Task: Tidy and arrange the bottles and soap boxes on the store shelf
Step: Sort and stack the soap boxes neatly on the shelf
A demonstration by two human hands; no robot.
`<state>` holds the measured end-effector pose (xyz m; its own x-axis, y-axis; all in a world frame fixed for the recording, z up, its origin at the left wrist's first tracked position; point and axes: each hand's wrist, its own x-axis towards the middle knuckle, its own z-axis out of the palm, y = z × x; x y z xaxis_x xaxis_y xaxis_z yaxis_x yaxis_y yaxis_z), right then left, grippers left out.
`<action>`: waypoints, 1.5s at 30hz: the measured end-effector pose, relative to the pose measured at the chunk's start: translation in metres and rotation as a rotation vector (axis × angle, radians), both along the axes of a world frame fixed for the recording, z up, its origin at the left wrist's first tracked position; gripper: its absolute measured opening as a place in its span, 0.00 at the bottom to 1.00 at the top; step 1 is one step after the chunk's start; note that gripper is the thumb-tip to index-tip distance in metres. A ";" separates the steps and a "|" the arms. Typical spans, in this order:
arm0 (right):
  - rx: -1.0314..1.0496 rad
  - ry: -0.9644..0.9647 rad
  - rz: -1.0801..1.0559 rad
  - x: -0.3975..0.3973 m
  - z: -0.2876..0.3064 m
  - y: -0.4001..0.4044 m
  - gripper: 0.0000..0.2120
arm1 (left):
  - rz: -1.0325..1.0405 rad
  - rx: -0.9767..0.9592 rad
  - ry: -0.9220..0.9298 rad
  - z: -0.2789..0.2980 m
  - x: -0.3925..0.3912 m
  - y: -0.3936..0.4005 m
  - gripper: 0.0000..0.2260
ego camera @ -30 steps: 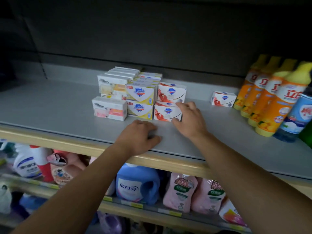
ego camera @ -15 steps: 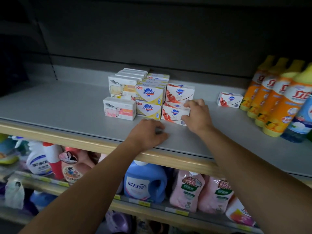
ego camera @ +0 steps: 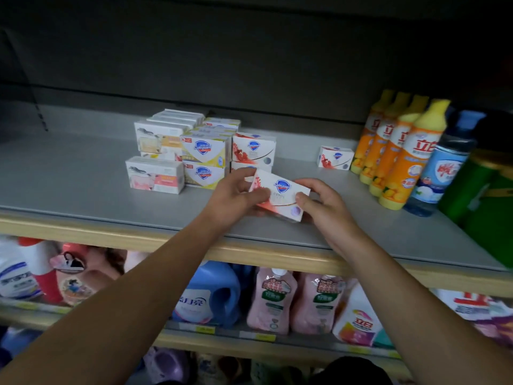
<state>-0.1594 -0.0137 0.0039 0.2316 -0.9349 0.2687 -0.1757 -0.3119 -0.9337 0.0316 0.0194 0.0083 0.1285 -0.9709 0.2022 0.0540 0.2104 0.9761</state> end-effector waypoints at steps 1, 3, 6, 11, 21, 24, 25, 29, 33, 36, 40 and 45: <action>-0.017 -0.006 0.023 -0.009 -0.001 0.001 0.19 | -0.006 0.025 0.105 0.001 -0.009 -0.002 0.16; -0.044 -0.015 0.089 -0.023 -0.005 0.003 0.30 | -0.017 0.068 0.256 -0.001 -0.023 -0.007 0.13; -0.061 -0.017 0.057 -0.032 -0.015 0.000 0.33 | -0.056 0.081 0.228 -0.006 -0.032 -0.014 0.03; 0.096 -0.287 0.052 -0.033 -0.019 -0.004 0.16 | -0.080 0.013 0.188 -0.011 -0.025 -0.014 0.09; 0.147 -0.268 -0.205 -0.026 -0.015 -0.005 0.21 | 0.064 0.040 -0.197 -0.012 -0.031 -0.007 0.27; 0.143 -0.376 -0.059 -0.031 -0.018 -0.006 0.12 | 0.011 0.018 -0.092 -0.012 -0.030 -0.007 0.20; 0.128 -0.390 -0.006 -0.034 -0.020 -0.007 0.14 | -0.019 0.012 -0.041 -0.011 -0.030 -0.007 0.19; 0.058 -0.349 0.065 -0.034 -0.024 -0.008 0.23 | -0.033 -0.013 0.032 -0.013 -0.029 -0.010 0.05; 0.040 -0.263 -0.043 -0.033 -0.030 -0.014 0.18 | -0.134 -0.056 0.128 -0.014 -0.022 -0.008 0.19; -0.012 -0.178 -0.094 -0.032 -0.032 -0.013 0.13 | -0.186 -0.069 0.127 -0.013 -0.022 -0.006 0.23; -0.072 -0.186 -0.079 -0.035 -0.029 -0.009 0.15 | -0.154 -0.040 0.204 -0.012 -0.027 -0.005 0.17; -0.146 -0.066 -0.009 -0.033 -0.025 0.000 0.18 | -0.174 -0.117 0.184 -0.016 -0.024 -0.008 0.04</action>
<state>-0.1928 -0.0142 -0.0208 0.2005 -0.8868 0.4165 -0.1187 -0.4440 -0.8881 0.0073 0.0117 -0.0078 0.0070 -0.9530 0.3029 0.2736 0.2932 0.9161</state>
